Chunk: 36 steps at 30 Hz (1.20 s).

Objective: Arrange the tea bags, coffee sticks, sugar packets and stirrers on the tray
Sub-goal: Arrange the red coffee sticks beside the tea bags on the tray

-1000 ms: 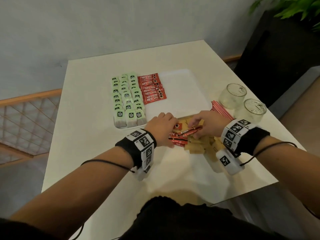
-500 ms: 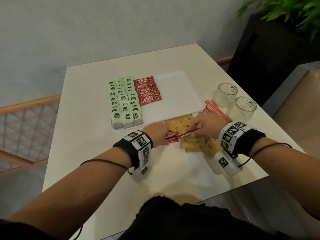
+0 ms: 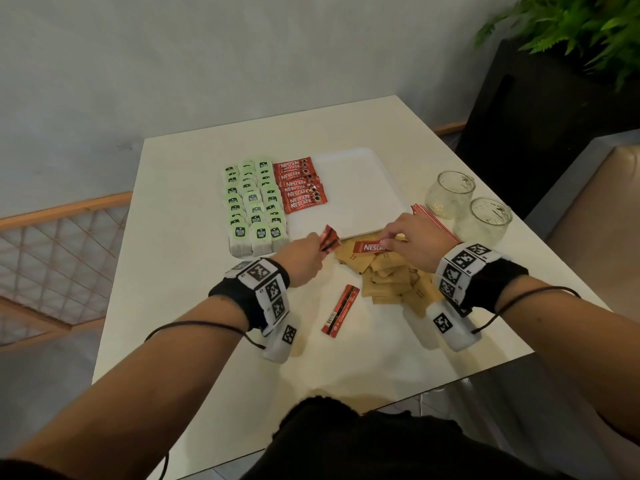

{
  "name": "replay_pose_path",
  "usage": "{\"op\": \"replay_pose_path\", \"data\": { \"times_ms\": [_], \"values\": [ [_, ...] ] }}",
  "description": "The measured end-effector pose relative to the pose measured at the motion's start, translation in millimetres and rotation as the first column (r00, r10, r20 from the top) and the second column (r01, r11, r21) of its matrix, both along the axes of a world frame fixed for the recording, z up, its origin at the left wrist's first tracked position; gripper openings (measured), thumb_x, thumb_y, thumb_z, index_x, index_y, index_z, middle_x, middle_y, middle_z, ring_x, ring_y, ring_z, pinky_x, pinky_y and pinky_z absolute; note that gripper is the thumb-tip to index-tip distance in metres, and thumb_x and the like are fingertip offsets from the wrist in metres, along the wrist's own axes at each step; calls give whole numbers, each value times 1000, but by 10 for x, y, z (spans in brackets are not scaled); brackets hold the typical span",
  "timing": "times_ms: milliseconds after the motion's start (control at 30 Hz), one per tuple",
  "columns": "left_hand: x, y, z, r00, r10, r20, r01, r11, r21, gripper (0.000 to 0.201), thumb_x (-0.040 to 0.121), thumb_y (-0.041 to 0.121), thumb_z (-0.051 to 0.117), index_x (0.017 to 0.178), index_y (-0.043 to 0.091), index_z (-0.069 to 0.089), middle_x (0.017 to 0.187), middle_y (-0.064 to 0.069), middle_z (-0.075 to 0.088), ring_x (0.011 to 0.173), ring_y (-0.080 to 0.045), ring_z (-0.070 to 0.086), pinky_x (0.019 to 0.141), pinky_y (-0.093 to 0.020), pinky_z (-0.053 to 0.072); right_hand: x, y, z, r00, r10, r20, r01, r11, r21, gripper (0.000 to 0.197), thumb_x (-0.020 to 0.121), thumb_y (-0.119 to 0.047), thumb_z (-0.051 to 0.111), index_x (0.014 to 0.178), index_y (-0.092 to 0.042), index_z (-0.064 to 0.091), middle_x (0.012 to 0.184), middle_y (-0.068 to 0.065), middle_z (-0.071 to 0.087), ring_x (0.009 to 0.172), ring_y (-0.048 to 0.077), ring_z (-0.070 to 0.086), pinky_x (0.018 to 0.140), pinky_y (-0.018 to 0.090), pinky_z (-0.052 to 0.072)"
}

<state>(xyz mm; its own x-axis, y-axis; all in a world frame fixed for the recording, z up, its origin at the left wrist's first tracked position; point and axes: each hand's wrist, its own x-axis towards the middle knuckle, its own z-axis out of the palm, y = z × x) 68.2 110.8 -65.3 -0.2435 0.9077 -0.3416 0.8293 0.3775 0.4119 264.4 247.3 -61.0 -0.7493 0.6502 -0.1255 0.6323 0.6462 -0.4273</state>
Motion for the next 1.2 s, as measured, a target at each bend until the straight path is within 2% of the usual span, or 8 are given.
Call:
{"op": "replay_pose_path", "data": {
  "times_ms": [100, 233, 400, 600, 767, 933, 1067, 1200],
  "values": [
    [-29, 19, 70, 975, 166, 150, -183, 977, 107, 25, 103, 30, 43, 109, 6, 41, 89, -10, 57, 71, -23, 57, 65, -39, 53, -65, 0, 73, 999, -34, -4, 34, 999, -11, 18, 98, -30, 51, 104, -22, 67, 96, -6, 57, 99, 19, 53, 92, 38, 44],
    [-21, 60, 175, 956, 229, 181, -270, 931, 246, 42, 90, 53, 60, 98, 13, 53, 76, 6, 49, 68, -12, 49, 56, -23, 33, -154, 8, 146, 996, -55, -72, 45, 989, -144, 17, 99, -25, 48, 89, -23, 62, 84, -6, 67, 84, 17, 63, 79, 34, 49],
    [71, 120, 244, 867, 212, 450, -359, 894, 270, 29, 91, 43, 63, 101, 16, 70, 66, 11, 53, 57, -4, 45, 53, -23, 34, -287, -16, 268, 993, 15, -120, -42, 971, -233, 18, 100, -26, 49, 87, -24, 61, 73, -4, 65, 63, 5, 55, 69, 25, 40],
    [76, 204, 307, 913, 170, 370, -301, 893, 334, 38, 93, 32, 60, 81, -3, 62, 69, -7, 51, 59, -17, 43, 57, -30, 34, -454, -20, 379, 986, 9, -167, -65, 941, -333, 30, 88, -46, 65, 86, -16, 71, 67, 3, 72, 63, 16, 70, 72, 27, 55],
    [-99, 211, 347, 916, 227, 331, -342, 874, 346, 34, 95, 32, 59, 71, 9, 54, 64, -5, 46, 59, -18, 41, 59, -31, 32, -536, 161, 392, 930, -232, -285, 70, 874, -481, 20, 78, -28, 80, 84, -10, 74, 72, 10, 73, 61, 22, 69, 70, 31, 59],
    [-328, 217, 362, 887, 289, 359, -402, 868, 293, 35, 95, 40, 58, 73, 14, 49, 61, 1, 44, 57, -17, 43, 58, -30, 34, -696, 285, 363, 878, -334, -343, 69, 797, -600, 14, 82, -8, 74, 94, 0, 72, 81, 17, 74, 62, 21, 68, 75, 36, 61],
    [-632, 224, 423, 820, 403, 405, -526, 810, 260, 43, 94, 52, 53, 73, 15, 45, 66, -1, 46, 58, -20, 44, 61, -33, 39, -911, 450, 177, 909, -351, -227, 182, 821, -542, 8, 86, -12, 72, 91, -7, 72, 83, 12, 74, 64, 19, 69, 67, 34, 60],
    [-921, 201, 493, 743, 464, 482, -624, 740, 251, 33, 99, 44, 47, 90, 12, 52, 76, -2, 52, 56, -17, 45, 51, -27, 37, -1140, 543, -39, 915, -395, -85, 309, 820, -481, 7, 84, -15, 74, 88, -10, 72, 76, 10, 69, 63, 18, 62, 61, 29, 57]
  ]
}}
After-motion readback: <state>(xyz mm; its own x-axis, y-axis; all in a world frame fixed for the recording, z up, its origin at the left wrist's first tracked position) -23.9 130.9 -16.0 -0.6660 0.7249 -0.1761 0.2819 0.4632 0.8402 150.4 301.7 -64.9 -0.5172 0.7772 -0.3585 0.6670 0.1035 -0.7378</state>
